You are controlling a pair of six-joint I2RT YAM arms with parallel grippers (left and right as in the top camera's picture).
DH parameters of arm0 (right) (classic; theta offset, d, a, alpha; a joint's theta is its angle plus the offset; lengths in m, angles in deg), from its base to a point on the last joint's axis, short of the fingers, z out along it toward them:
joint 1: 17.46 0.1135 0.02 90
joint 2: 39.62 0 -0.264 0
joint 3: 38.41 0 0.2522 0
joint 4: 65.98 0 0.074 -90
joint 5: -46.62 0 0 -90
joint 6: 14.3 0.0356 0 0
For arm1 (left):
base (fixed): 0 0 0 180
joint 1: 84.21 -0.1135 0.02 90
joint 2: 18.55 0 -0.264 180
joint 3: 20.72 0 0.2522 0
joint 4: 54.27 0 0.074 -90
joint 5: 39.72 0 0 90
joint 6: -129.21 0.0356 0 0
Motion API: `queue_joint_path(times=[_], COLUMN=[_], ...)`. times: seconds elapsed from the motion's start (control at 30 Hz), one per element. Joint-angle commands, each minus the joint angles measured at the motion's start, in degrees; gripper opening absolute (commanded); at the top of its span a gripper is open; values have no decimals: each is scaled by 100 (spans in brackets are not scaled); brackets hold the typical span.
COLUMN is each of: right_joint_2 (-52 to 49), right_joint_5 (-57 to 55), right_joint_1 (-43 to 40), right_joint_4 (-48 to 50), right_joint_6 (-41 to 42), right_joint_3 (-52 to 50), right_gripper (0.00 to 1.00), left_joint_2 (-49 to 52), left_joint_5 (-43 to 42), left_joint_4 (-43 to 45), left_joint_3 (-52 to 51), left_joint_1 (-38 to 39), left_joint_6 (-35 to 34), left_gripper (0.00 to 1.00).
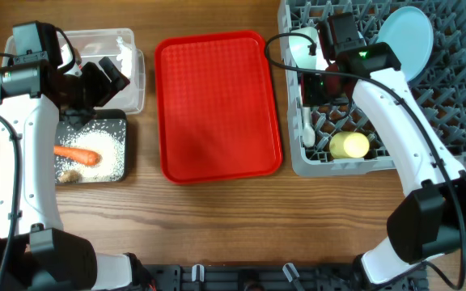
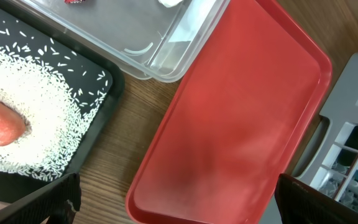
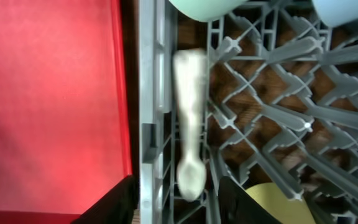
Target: Sort waste into correct bins and load items into the dishwasher rack
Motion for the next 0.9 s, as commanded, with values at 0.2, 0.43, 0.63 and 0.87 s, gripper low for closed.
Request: queue_joint_path(times=[0.2,0.43,0.63,0.87], right_joint_2=[166,1397,2702,3757], right_joint_5=[361,358,358,-195], right_joint_1=[7,7,9,7], right_joint_4=[-61,-776,-1012,-1215], right_joint_6=[-20,-17,0,-186], right_joint_3=[192,809,813,813], right_gripper=[51,66,99,99], left_joint_2=[-79,-79,-79,-79], left_joint_5=[-92,-90,-90,-92], left_joint_4=[13,13,13,13], left_joint_3=[79,79,79,79], left_joint_1=[20,20,20,20], left_joint_6=[111,111,111,111], left_gripper=[100,100,100,100])
